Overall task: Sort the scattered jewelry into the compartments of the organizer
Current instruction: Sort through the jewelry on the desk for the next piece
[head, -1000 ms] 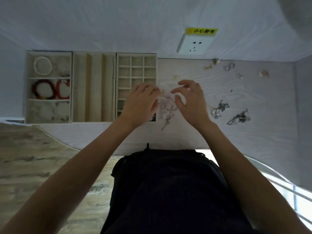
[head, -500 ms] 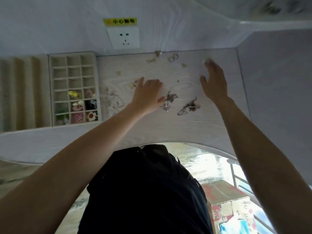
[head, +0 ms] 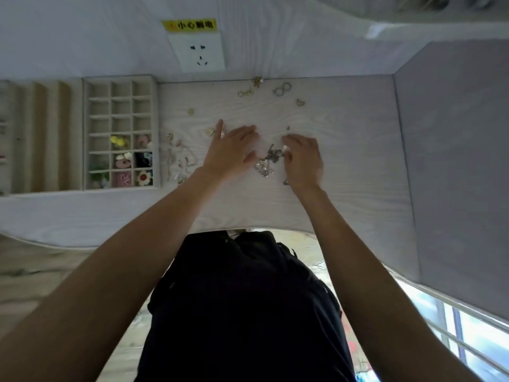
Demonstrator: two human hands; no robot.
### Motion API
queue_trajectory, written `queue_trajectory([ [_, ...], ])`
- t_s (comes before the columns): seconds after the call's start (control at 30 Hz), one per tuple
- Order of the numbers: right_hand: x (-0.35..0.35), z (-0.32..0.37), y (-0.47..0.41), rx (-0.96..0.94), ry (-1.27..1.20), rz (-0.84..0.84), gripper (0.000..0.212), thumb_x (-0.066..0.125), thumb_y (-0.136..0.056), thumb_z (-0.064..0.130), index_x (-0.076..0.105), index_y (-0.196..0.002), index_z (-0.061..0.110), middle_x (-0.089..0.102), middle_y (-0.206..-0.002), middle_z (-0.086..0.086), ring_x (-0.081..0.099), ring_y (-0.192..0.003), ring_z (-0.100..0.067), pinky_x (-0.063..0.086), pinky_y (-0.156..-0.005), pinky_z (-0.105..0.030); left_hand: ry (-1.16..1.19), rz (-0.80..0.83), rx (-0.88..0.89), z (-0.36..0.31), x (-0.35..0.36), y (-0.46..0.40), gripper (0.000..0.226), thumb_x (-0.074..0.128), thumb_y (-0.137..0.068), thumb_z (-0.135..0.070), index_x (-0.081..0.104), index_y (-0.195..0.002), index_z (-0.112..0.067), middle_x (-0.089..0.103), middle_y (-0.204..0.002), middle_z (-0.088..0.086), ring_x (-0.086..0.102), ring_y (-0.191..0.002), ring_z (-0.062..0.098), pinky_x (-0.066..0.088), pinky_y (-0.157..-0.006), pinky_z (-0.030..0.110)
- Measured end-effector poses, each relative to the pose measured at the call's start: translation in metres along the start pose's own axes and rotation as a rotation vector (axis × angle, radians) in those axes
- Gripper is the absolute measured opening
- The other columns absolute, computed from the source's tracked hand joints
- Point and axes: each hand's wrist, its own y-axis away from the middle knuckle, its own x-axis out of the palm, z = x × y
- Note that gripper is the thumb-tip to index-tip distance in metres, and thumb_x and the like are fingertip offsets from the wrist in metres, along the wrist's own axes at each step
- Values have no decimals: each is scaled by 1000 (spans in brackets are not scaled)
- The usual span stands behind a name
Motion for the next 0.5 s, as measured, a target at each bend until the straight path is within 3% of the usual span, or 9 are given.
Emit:
queue_trajectory([
  [0.1, 0, 3, -2, 12, 47, 64, 34, 50, -91, 11, 59, -122, 20, 56, -121, -4, 45, -113, -25, 39, -90, -34, -5, 18, 4, 2, -2, -2, 48, 45, -95, -30, 40, -141, -19, 30, -152, -5, 29, -139, 13, -7, -113, 50],
  [0.23, -11, 6, -4, 72, -56, 73, 20, 55, -89, 17, 63, -108, 18, 58, -109, -5, 55, -99, -21, 30, -72, -23, 56, 22, -11, 1, -1, -5, 46, 48, -94, -27, 44, -138, -18, 34, -150, -1, 32, -137, 17, -2, -114, 46],
  [0.33, -26, 21, 3, 106, -271, 6, 9, 64, -85, 20, 63, -93, 17, 63, -92, 0, 59, -83, -15, 37, -71, -21, 375, -168, -2, -6, -6, 7, 40, 62, -86, -18, 57, -125, -12, 54, -133, 6, 49, -122, 24, 26, -106, 34],
  [0.43, -33, 54, 11, 231, -633, 57, 9, 68, -84, 22, 60, -80, 20, 64, -77, 5, 61, -73, -9, 46, -72, -15, 766, -217, -104, -10, -18, 41, 39, 70, -83, -25, 58, -119, -17, 61, -113, -4, 56, -99, 3, 40, -89, 18],
  [0.5, -27, 81, 16, 325, -855, 188, 10, 67, -85, 22, 61, -78, 21, 65, -76, 2, 62, -74, -11, 49, -73, -22, 903, -253, -181, -6, -24, 64, 35, 73, -81, -26, 58, -112, -20, 62, -101, -11, 56, -91, -4, 43, -84, 13],
])
